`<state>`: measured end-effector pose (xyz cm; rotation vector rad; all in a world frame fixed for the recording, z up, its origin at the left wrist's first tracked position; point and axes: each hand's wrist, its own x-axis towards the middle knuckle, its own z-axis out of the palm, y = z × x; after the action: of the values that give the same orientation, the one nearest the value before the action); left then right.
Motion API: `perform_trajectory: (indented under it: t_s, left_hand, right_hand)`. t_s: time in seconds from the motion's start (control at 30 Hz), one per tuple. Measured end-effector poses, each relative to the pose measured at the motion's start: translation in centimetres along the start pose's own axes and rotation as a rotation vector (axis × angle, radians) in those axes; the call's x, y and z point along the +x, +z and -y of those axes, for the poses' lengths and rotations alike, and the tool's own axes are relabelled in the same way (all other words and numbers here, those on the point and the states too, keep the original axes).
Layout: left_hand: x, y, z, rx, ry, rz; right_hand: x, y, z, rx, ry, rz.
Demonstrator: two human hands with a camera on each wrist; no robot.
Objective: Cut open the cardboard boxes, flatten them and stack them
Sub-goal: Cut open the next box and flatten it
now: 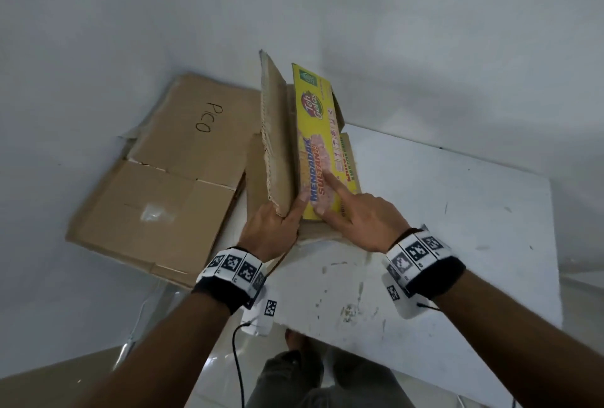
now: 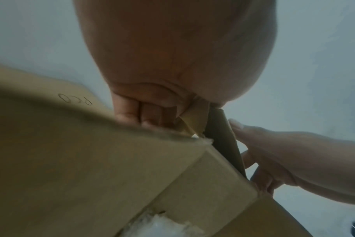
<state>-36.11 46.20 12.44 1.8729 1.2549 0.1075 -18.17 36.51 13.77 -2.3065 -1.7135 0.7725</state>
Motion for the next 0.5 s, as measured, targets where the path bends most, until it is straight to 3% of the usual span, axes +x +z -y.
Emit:
perform_trajectory:
  t_s: [0.17,0.27,0.33,0.5]
  left_hand:
    - [-0.6,2.3,-1.4,0.058,0.009,0.166]
    - [-0.7,4.0,-2.7,-0.060,0.180,0.211]
    - [-0.3,4.7,-2.5,-0.189,0.249,0.153]
    - [-0.2,2.7,-0.3,-0.160,0.304,0.106]
  right_hand:
    - [-2.6,2.0,-2.5,0.143,0.112,-0.014]
    - [-2.5,2.7,-2.9,0.230,0.118,-0.031]
    - [-2.0,2.8,-2.9,0.301,0.095,-0.026]
    - [-2.7,0.7,-3.6,0.520,0.011,0.279]
